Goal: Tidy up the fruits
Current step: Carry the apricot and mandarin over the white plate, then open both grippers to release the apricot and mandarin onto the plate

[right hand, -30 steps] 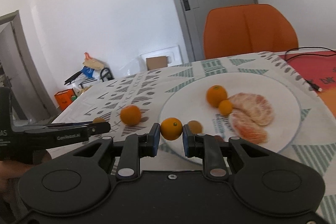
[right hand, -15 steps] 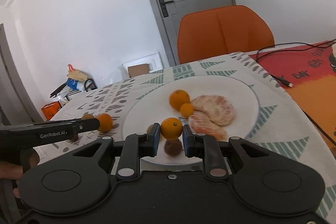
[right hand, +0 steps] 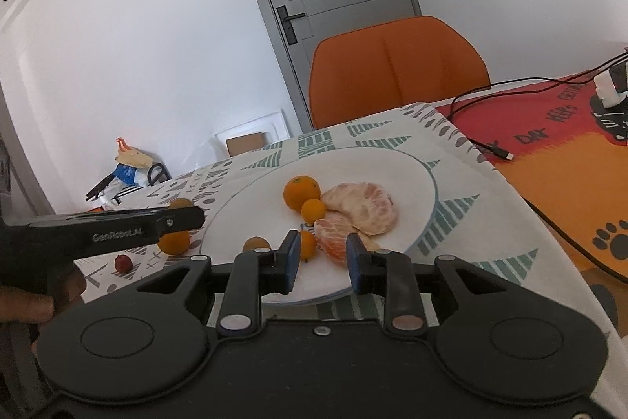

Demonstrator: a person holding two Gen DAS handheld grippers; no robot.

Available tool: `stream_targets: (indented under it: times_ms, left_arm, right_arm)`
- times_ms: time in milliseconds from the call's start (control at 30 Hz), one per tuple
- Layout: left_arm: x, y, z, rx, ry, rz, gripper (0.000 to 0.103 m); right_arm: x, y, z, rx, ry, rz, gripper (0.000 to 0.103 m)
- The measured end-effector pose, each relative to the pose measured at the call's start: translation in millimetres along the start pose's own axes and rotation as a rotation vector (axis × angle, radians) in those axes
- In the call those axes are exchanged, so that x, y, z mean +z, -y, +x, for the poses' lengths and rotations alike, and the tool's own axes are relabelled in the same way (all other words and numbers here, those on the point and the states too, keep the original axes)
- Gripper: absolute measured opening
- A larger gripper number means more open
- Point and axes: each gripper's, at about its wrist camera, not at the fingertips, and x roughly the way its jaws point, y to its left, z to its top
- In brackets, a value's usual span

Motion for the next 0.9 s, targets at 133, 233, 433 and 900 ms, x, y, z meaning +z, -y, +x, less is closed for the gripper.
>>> stream_targets:
  times_ms: [133,233,433,900]
  left_arm:
    - [4.1,5.8,3.8,-0.012,0.002,0.007,0.024]
    - [7.6,10.2,3.0,-0.022,0.01,0.009,0.024]
    - [7.1,13.9,0.5,-0.028,-0.002,0.023,0.029]
    - [-2.2,-28.6,-28.5,0.105,0.01,-0.02,0.082]
  right_arm:
    - [-0.1,1.4,-0.7,0.001,-0.001,0.001,0.027]
    - [-0.2,1.3,-1.2,0.001,0.001,0.001,0.027]
    - [-0.2,0.8,0.5,0.005,-0.004,0.001,0.029]
    - [1.3,-17.8,2.4,0.014,0.003,-0.009,0.055]
